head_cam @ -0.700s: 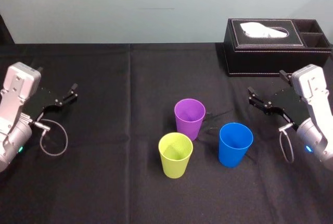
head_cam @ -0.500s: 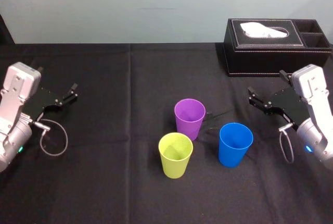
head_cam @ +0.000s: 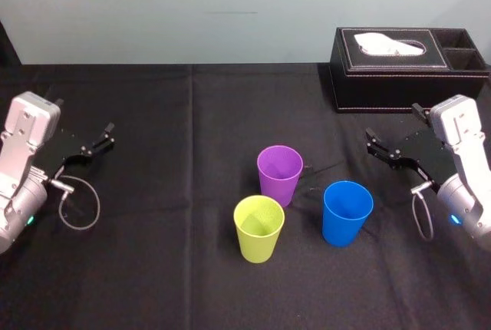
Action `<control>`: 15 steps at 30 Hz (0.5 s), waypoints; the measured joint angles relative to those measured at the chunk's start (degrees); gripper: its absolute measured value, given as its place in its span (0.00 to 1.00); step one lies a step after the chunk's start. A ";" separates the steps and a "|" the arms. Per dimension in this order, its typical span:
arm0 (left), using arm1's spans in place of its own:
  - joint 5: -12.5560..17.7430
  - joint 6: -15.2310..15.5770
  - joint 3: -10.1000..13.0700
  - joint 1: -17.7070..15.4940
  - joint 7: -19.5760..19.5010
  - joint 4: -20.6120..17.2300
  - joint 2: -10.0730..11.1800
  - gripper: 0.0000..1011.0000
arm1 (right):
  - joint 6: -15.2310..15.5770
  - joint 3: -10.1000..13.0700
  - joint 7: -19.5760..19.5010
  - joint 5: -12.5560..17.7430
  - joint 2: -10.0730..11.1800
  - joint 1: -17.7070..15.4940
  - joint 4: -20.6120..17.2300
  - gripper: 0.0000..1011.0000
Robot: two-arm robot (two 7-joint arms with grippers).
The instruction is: Stack the three plastic cups sequentially using one hand.
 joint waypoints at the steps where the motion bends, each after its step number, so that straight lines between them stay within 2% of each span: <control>1: 0.00 0.00 0.00 0.00 0.00 0.00 0.00 1.00 | 0.00 0.00 0.00 0.00 0.00 0.00 0.00 0.99; 15: 0.00 0.00 0.00 0.00 0.00 0.00 0.00 1.00 | 0.00 0.00 0.00 0.00 0.00 0.00 0.00 0.99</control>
